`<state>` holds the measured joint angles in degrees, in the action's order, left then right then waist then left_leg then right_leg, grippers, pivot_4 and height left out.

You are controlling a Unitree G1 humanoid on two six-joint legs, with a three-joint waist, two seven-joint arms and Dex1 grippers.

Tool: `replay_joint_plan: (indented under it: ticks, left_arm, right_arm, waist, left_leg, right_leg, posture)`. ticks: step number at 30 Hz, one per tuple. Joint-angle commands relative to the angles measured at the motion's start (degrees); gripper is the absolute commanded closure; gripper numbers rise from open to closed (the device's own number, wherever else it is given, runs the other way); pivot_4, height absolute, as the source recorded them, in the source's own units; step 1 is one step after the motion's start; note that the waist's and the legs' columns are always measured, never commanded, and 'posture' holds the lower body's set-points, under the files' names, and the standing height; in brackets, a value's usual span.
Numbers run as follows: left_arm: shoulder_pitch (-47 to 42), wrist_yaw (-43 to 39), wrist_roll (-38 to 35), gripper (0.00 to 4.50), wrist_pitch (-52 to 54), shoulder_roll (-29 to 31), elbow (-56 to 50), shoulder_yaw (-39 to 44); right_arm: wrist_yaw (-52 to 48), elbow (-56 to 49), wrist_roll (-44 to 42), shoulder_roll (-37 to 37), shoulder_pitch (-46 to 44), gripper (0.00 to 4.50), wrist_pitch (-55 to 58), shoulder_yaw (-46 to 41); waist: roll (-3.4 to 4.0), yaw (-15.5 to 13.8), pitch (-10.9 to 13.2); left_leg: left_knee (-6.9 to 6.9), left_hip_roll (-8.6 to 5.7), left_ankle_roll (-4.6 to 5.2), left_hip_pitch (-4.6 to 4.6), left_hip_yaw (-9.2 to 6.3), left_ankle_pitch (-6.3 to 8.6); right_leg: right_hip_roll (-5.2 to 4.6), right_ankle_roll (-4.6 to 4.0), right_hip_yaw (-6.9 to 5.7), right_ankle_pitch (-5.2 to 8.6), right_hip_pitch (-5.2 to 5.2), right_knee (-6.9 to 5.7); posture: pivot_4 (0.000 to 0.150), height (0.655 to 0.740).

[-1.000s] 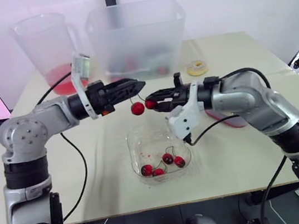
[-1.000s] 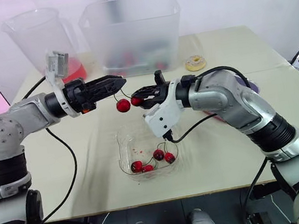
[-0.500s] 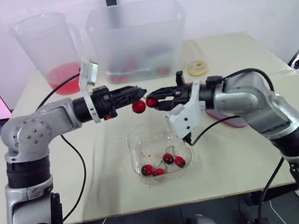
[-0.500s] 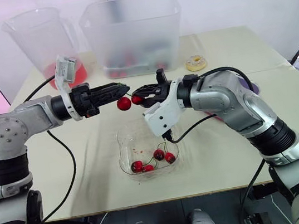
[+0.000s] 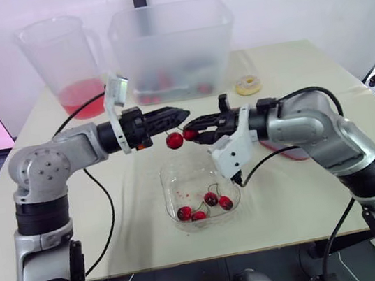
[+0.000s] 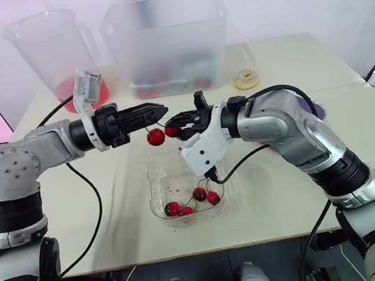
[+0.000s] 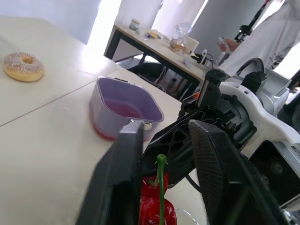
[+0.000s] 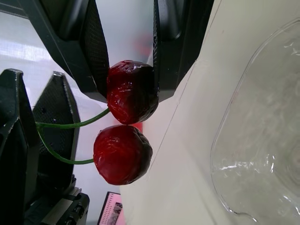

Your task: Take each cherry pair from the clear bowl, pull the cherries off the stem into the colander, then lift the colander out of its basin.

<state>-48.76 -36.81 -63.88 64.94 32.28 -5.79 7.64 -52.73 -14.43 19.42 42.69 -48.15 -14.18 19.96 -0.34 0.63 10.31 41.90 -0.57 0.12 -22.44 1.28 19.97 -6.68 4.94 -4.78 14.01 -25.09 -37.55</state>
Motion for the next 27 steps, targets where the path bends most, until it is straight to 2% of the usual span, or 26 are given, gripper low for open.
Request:
replay_joint_plan:
  ticks: [1,9,16,17,20,21,23,24,27]
  left_arm:
    - [-0.4,-1.2,0.0,4.46,-0.1,0.6,-1.7,0.7]
    - [-2.0,-1.5,0.3,4.46,0.4,0.5,-0.9,1.0]
    - [-2.8,-4.7,3.6,4.50,-1.5,2.6,1.3,1.2]
    - [-3.0,-6.0,3.9,4.50,-2.2,3.3,1.7,1.6]
    - [-2.8,-10.9,5.9,4.50,-5.2,5.6,1.3,1.1]
    - [-2.5,-12.7,6.4,4.50,-6.3,6.1,0.6,0.7]
    - [-2.1,-15.7,5.2,4.50,-6.7,7.1,-0.3,1.6]
    - [-1.9,-16.6,4.9,4.50,-6.9,7.4,-0.5,1.8]
    - [-1.8,-17.8,5.0,4.50,-6.8,7.9,-0.9,1.9]
  right_arm:
    - [-0.3,-2.1,-0.9,-0.2,-0.2,3.64,0.0,-2.1]
    - [-1.7,-2.9,-2.2,-0.2,-0.3,3.64,2.5,-2.7]
    - [-5.1,-5.0,-9.5,0.7,0.6,0.43,7.4,-5.6]
    - [-5.4,-5.9,-13.8,0.1,2.0,0.03,12.9,-8.0]
    - [-4.9,-7.1,-25.1,-2.3,4.2,0.03,28.7,-14.3]
    - [-3.0,-7.5,-29.7,-4.2,4.0,0.03,37.5,-16.8]
    - [-7.7,-1.2,-54.3,-7.1,-1.0,0.03,61.0,-24.3]
    - [-10.2,1.1,-62.8,-7.8,-2.9,0.03,68.5,-26.7]
    - [-10.5,2.1,-61.1,-6.6,-3.3,0.03,68.1,-24.8]
  waist:
    - [0.00,0.0,0.0]
    - [0.00,0.0,0.0]
    - [0.00,0.0,0.0]
    - [0.00,0.0,0.0]
    - [0.00,0.0,0.0]
    - [0.00,0.0,0.0]
    - [0.04,0.0,0.0]
    - [0.10,0.0,0.1]
    - [0.11,-0.1,0.1]
  left_leg:
    - [0.00,0.00,0.00,0.00,0.00,0.00]
    - [0.00,0.00,0.00,0.00,0.00,0.00]
    - [0.00,0.00,0.00,0.00,-0.01,0.00]
    - [0.00,0.00,0.00,0.00,-0.02,0.00]
    - [0.01,0.01,0.00,0.00,-0.05,0.00]
    - [0.02,0.01,0.00,0.00,-0.06,0.00]
    - [0.02,0.02,0.00,0.02,-0.08,0.00]
    - [0.04,0.03,0.00,0.04,-0.08,0.00]
    - [0.01,0.05,0.01,0.03,-0.22,0.00]
  right_leg:
    - [0.00,0.00,0.00,0.00,0.00,0.00]
    - [0.00,0.00,0.00,0.00,0.01,0.00]
    - [0.01,0.00,-0.03,0.00,0.01,0.00]
    - [0.02,0.00,-0.03,0.00,0.02,0.00]
    - [0.00,0.00,-0.09,0.00,0.07,0.03]
    - [-0.01,0.00,-0.10,0.00,0.09,0.03]
    - [-0.01,0.00,-0.12,0.00,0.10,0.03]
    - [-0.01,-0.01,-0.12,0.00,0.13,0.03]
    - [-0.08,-0.02,-0.22,-0.01,0.19,0.12]
  posture:
    - [0.150,0.6863]
    - [0.150,0.6863]
    - [0.150,0.6863]
    - [0.150,0.6863]
    - [0.150,0.6863]
    - [0.150,0.6863]
    - [0.150,0.6863]
    - [0.150,0.6863]
    - [0.150,0.6863]
